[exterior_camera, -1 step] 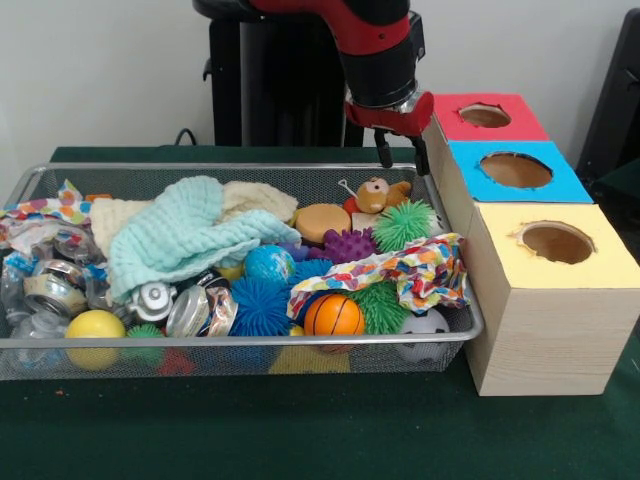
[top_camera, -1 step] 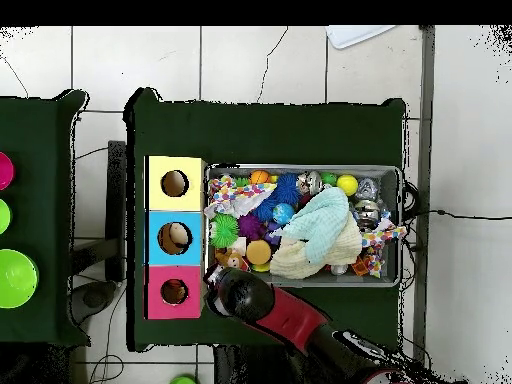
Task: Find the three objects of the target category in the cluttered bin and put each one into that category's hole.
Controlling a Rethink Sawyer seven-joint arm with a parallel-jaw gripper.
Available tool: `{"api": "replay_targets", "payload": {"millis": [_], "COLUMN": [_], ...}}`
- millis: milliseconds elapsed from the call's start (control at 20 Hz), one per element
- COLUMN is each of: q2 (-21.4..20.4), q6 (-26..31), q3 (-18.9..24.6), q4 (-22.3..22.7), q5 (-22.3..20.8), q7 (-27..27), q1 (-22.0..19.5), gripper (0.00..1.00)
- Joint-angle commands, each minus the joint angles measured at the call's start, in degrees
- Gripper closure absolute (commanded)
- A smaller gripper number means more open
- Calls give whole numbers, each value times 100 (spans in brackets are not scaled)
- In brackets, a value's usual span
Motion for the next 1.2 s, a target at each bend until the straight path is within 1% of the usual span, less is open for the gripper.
{"api": "replay_targets", "payload": {"millis": [50,350,700,950,1200], "q2": [415,508,332,368,383], "q6": [-587,-662,-304,-242,-45], "q3": [-186,-232,-328,-454,-600], "q4": [-727,-910,-984,-1157,-1382], "q5": [3,-194,-304,-403,-553], "q7": [906,675,532,441,291], "q1": [-109,-189,-252,-210,-234], "gripper": [0,0,0,0,0]}}
